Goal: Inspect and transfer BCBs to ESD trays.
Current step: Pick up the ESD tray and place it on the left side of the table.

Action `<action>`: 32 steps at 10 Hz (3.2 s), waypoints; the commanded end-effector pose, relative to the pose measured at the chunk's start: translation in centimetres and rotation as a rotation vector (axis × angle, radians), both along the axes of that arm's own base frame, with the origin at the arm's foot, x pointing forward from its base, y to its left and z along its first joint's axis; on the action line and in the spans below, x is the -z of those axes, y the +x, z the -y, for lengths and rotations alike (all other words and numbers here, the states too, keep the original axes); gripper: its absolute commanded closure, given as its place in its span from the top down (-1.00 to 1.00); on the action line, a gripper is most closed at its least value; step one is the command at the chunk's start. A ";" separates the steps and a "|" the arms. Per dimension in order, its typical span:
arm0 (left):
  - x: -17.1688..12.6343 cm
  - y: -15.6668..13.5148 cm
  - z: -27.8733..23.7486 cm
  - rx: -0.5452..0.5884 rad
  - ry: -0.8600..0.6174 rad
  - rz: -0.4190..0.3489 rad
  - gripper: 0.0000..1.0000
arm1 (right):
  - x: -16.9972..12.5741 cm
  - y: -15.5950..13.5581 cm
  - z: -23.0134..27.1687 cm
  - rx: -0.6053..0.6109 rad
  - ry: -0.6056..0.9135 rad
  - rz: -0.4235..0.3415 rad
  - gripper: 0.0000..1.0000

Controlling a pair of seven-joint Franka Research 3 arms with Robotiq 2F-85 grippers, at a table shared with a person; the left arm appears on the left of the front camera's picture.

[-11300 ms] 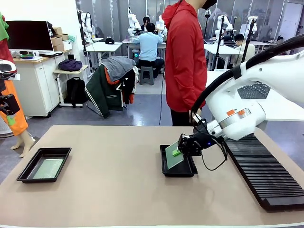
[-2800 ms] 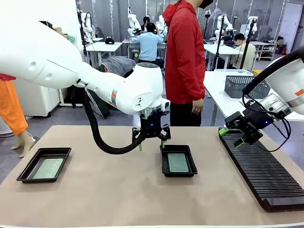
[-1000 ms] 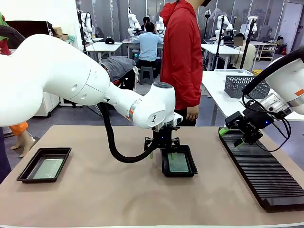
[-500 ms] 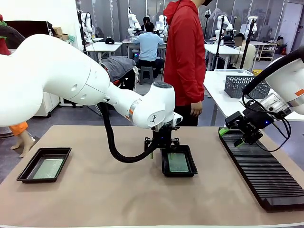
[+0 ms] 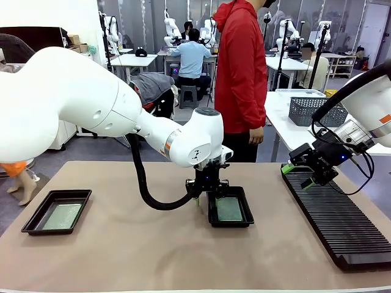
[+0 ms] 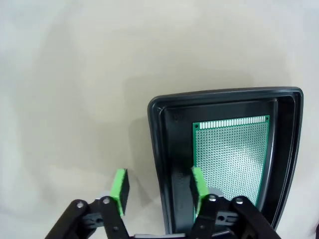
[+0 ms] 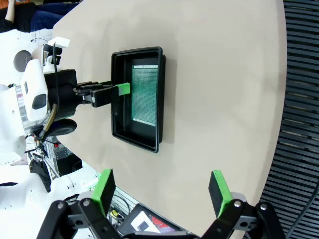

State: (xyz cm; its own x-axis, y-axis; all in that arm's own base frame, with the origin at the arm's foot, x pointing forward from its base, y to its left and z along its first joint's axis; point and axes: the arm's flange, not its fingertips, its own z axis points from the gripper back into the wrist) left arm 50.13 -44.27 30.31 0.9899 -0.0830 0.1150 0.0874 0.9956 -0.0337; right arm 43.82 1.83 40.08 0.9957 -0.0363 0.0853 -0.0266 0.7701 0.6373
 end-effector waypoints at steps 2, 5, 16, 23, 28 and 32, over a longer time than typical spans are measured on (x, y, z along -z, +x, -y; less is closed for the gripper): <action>0.3 0.2 0.0 -0.004 -0.028 0.002 -0.02 | -0.1 0.0 -0.2 0.025 -0.008 -0.004 1.00; 0.3 0.3 -0.1 -0.003 -0.028 0.001 -0.12 | -0.1 0.0 -0.2 0.025 -0.008 -0.004 1.00; 0.4 0.4 -0.4 -0.015 -0.056 -0.012 -1.00 | -0.1 0.0 -0.2 0.025 -0.008 -0.004 1.00; -0.1 0.5 0.1 -0.029 -0.048 -0.006 -0.94 | -0.1 0.0 -0.2 0.025 -0.008 -0.004 1.00; -1.1 -0.3 -3.9 -0.021 -0.242 -0.005 -0.94 | -0.1 0.0 -0.2 0.025 -0.008 -0.004 1.00; -2.1 -0.7 -7.7 0.008 -0.357 0.048 -0.94 | -0.1 0.0 -0.2 0.025 -0.008 -0.004 1.00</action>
